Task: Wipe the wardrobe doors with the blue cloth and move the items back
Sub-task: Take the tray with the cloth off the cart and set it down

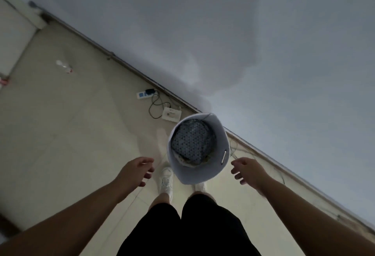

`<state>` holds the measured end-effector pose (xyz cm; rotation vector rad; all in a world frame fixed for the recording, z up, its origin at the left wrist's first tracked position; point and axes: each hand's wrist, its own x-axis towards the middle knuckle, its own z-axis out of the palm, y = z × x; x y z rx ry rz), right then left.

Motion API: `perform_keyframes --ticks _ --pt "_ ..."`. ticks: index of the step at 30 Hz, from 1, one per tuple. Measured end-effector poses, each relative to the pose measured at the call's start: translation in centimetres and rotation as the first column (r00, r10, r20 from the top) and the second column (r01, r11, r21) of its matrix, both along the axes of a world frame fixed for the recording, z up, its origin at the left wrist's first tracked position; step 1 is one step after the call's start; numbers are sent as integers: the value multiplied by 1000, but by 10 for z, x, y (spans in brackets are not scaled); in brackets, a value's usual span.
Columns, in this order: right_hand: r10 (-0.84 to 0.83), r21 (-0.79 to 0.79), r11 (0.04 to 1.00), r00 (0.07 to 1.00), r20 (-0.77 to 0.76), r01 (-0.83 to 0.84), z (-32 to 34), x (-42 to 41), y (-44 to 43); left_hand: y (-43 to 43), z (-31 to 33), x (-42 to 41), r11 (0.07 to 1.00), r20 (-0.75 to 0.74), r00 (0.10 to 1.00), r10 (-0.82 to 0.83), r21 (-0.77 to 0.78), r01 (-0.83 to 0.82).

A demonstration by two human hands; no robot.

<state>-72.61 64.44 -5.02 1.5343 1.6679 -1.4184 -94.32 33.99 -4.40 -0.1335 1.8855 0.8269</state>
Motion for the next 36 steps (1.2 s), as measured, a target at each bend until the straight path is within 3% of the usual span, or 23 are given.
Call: perform_keyframes --ticks 5,9,14,18,21,26,32,36 --pt "210 -53 977 975 79 -206 4 -14 17 -47 23 42 953 -38 953 302 -9 -302" --pt "440 -64 898 895 76 -436 5 -36 23 -91 31 102 814 -81 813 576 -36 -580" --pt "770 -1 637 637 19 -770 9 -65 -4 -136 41 204 571 -87 572 816 -32 -820" --pt "937 23 346 347 29 -938 7 -88 -61 -165 45 296 338 -102 341 935 -46 -940" --pt "996 95 67 71 45 -993 7 -96 -122 -182 45 368 136 -119 138 983 -29 -990" --pt "987 38 -155 -153 53 -987 16 -91 -227 -200 38 494 -148 -111 -143 983 -33 -988" --pt "984 94 -169 -173 -43 -981 34 -48 -346 -214 32 610 -391 -96 -387 917 -18 -920" --pt "971 33 -238 -238 -2 -971 31 -18 -398 -218 33 646 -549 -85 -546 833 -12 -836"
